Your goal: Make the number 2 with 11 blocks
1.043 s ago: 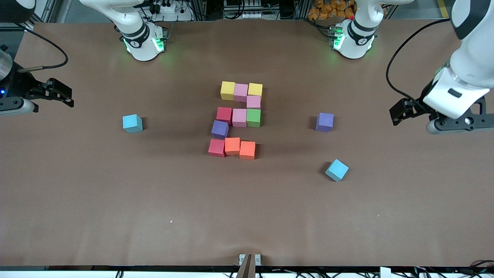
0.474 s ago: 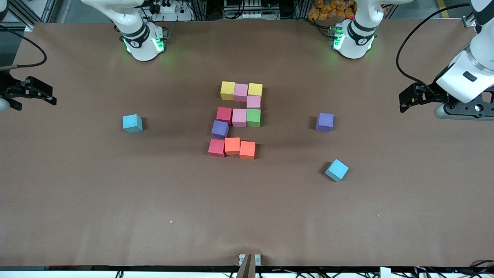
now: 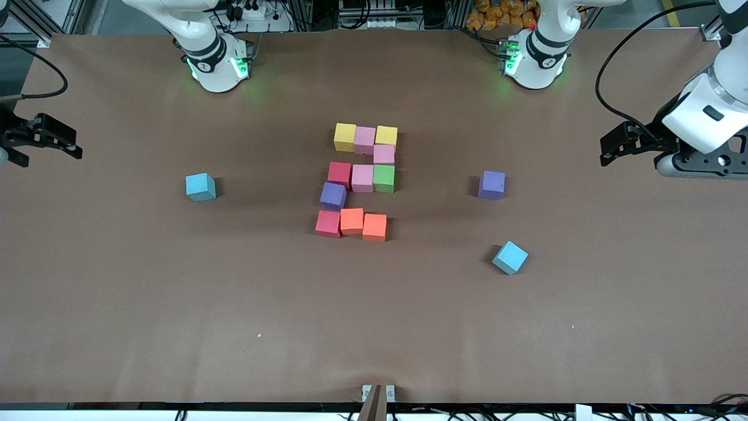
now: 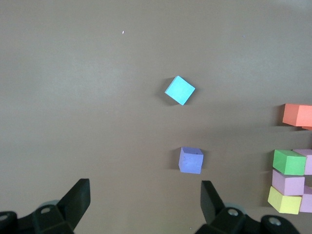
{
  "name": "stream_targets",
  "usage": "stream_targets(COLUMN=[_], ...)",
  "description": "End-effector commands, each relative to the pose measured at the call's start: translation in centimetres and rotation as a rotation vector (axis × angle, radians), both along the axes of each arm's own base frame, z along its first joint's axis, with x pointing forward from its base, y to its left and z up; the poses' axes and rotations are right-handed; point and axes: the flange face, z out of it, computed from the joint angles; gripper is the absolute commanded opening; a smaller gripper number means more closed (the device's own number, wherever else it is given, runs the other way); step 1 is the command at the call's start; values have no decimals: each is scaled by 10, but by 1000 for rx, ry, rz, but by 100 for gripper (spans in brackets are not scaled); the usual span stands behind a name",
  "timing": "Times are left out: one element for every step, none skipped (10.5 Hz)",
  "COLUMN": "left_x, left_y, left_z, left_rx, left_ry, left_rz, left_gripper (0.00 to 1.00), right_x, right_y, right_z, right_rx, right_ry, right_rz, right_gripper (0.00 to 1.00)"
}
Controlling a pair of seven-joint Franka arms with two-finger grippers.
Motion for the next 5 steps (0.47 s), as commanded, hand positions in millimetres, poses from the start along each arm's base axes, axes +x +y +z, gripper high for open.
stream_targets(left_x=[-8, -9, -9, -9, -9], left_y=[0, 0, -1, 0, -1], left_z=[2, 2, 2, 2, 3], left_rx=[-15, -9, -9, -9, -10], left_ry=[11, 10, 10, 10, 9], left_rz=[9, 5, 3, 5, 3], left_gripper=[100, 100, 100, 100, 100], right_x=[-6, -6, -6, -6, -6], right_y=[3, 3, 3, 4, 2], right_z=[7, 7, 7, 6, 6], right_rx=[7, 5, 5, 6, 6], right_ry=[-13, -13, -13, -8, -7], right_rz=[-28, -28, -28, -26, -29], right_gripper=[100, 100, 100, 100, 100])
